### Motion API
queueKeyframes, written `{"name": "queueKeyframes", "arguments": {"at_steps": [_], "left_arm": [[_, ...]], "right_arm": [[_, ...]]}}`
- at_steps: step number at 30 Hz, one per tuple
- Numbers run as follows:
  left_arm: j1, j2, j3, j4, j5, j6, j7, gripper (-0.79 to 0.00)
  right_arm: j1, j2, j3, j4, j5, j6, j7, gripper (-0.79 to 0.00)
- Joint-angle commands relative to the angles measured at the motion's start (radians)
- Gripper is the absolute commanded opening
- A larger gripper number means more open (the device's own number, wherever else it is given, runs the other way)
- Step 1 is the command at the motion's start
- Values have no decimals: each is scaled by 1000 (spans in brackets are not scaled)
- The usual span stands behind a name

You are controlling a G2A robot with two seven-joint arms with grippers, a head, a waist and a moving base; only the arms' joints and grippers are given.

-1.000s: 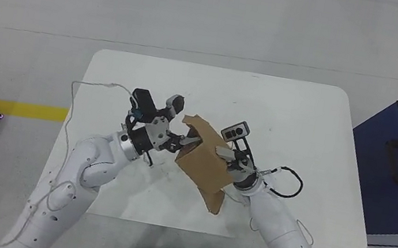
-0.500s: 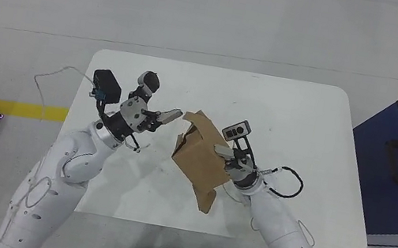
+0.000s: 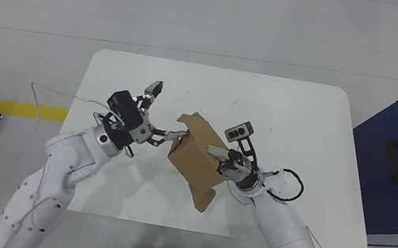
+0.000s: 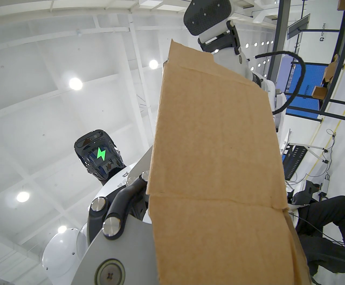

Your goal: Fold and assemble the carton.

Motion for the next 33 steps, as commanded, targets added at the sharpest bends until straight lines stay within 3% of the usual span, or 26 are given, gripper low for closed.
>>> {"name": "queueKeyframes", "arguments": {"at_steps": [1, 6, 11, 16, 25, 28, 33], "left_arm": [[3, 1, 12, 4, 79, 30, 9, 0], [4, 0, 25, 28, 90, 50, 39, 0], [-10, -4, 18, 82, -146, -12, 15, 0], [-32, -1, -28, 87, -265, -44, -35, 0], [-11, 16, -93, 26, -374, -239, -58, 0], [-1, 20, -97, -25, -303, -228, -99, 0], [11, 23, -67, -63, -44, -145, -96, 0]], "right_arm": [[-4, 1, 1, -5, -2, -2, 1, -785], [-10, 1, 5, -8, 0, -6, 4, -785], [-8, 1, 4, -7, 6, -4, 15, -785], [-4, 1, 6, 2, 9, -4, 22, -785], [-3, 2, 10, 3, -8, -7, 18, -785], [-3, 3, 10, 5, -22, -10, 8, -785], [-2, 4, 8, -1, -65, -25, -20, -785]]}}
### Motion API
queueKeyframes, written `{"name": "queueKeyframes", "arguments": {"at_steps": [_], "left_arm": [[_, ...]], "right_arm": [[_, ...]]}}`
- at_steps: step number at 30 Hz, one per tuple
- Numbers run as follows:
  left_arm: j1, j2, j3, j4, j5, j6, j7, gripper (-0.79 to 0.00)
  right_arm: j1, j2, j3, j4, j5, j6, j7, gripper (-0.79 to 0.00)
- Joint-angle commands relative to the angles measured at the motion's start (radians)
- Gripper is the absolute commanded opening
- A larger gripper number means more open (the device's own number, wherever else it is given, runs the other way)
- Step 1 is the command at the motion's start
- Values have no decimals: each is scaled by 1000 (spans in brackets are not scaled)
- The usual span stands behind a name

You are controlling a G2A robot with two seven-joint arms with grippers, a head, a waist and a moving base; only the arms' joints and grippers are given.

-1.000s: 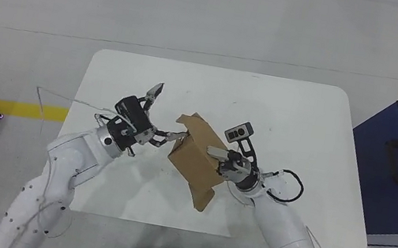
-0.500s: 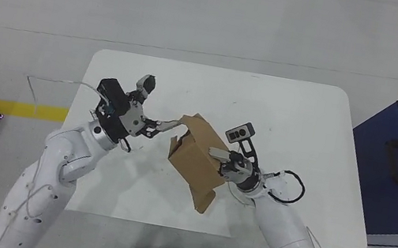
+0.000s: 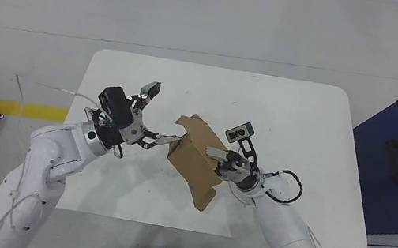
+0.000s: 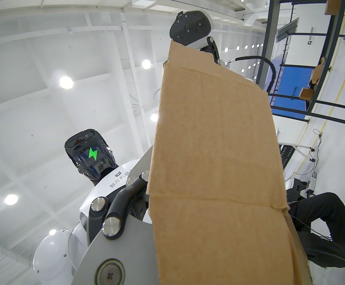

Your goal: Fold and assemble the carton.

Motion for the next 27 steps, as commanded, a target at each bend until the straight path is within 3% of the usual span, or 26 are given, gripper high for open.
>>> {"name": "queueKeyframes", "arguments": {"at_steps": [1, 11, 27], "left_arm": [[5, 2, 11, 1, 105, 26, 16, 0], [31, 11, 3, 17, 213, 45, 53, 0], [-4, 16, -12, 140, -300, -141, -33, 0]], "right_arm": [[-2, 1, 0, -4, -16, -4, -11, -785], [-13, 5, 7, -22, -36, -16, -32, -785], [-19, 5, 4, -33, -2, -25, -11, -785]]}}
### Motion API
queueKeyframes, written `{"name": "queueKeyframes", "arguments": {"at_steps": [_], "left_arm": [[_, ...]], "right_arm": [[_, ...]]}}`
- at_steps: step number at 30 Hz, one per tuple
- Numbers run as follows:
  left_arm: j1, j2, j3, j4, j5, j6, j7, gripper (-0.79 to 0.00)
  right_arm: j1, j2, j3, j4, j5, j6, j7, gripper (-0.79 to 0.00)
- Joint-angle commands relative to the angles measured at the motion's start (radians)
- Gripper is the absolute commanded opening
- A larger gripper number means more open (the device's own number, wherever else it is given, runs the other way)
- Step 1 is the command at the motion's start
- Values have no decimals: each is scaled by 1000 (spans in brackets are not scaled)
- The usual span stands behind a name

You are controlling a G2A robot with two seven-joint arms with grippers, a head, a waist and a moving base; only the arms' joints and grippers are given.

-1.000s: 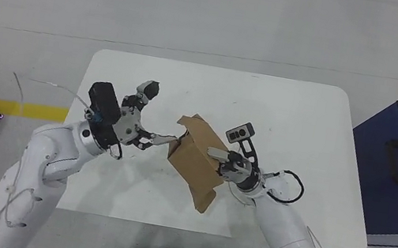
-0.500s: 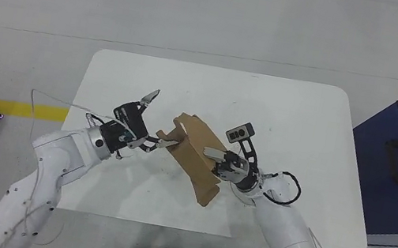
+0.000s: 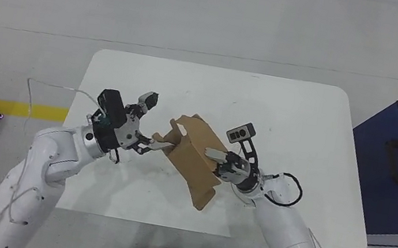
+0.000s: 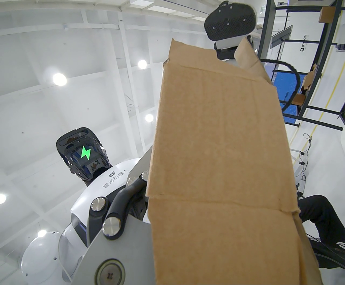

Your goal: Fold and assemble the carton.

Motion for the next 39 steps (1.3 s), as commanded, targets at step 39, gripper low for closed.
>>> {"name": "queueKeyframes", "arguments": {"at_steps": [39], "left_arm": [[-77, 17, 61, 130, -238, -49, -106, 0]], "right_arm": [[10, -8, -24, 2, 80, 13, 52, -785]]}}
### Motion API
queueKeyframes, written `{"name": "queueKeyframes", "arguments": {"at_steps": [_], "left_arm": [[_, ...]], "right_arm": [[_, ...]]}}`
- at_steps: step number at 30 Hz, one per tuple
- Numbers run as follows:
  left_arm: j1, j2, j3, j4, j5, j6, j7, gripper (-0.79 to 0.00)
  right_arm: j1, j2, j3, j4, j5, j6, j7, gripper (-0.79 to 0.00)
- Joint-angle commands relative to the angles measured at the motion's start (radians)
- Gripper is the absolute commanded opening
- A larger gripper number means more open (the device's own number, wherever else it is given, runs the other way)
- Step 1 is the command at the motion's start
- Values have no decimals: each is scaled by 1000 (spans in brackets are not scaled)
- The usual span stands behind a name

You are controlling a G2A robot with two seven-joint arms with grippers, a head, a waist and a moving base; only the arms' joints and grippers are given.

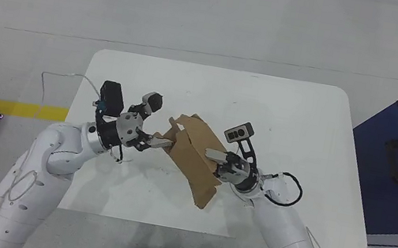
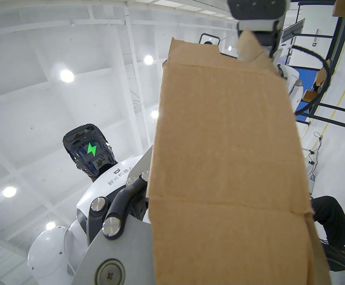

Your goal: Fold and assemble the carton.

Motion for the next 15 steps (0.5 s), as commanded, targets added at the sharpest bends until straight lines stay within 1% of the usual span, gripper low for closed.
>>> {"name": "queueKeyframes", "arguments": {"at_steps": [1, 6, 15], "left_arm": [[1, 1, 1, 6, 6, -1, -2, 0], [-4, 1, 26, 16, -17, -30, -7, 0], [-21, 1, 42, 20, -51, -43, -4, 0]], "right_arm": [[0, -1, -1, 1, 29, 8, 20, -785], [4, -4, -4, 7, 77, 27, 65, -785], [6, -5, -10, -1, 60, 46, 75, -785]]}}
